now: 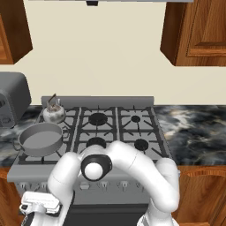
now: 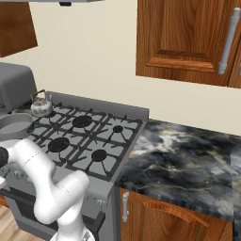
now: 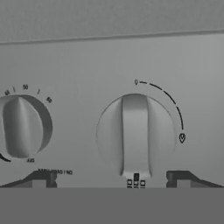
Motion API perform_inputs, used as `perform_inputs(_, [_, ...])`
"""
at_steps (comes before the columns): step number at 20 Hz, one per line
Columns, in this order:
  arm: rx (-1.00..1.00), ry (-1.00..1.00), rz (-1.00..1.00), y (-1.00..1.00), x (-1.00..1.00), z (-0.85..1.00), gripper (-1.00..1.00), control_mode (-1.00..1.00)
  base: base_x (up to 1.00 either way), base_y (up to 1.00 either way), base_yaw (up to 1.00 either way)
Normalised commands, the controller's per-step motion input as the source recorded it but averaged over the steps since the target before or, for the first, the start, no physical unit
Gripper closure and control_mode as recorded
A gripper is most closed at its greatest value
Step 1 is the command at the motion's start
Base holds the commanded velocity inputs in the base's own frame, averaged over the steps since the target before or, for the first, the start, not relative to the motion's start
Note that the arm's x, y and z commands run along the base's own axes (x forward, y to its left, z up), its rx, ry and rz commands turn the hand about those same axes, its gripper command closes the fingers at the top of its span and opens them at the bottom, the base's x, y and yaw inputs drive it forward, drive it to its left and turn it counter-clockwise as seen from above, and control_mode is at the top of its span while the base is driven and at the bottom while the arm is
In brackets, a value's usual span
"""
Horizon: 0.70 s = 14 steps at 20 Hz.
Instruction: Pick the kettle from the cabinet and place it on a stove burner. Then pick the pot from the counter and place it on another stove burner. Finally, turn both burners on.
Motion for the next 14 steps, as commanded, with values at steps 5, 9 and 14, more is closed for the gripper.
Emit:
perform_inputs(5, [0.0,0.0,0.0,0.01,0.2,-0.12,-1.0,-1.0,0.0,0.0,0.0])
perform_inputs(9, [0.0,0.0,0.0,0.05,0.16,-0.17,-1.0,-1.0,0.0,0.0,0.0])
perform_inputs(14, [0.0,0.0,0.0,0.06,0.08,-0.18,-1.0,-1.0,0.0,0.0,0.0])
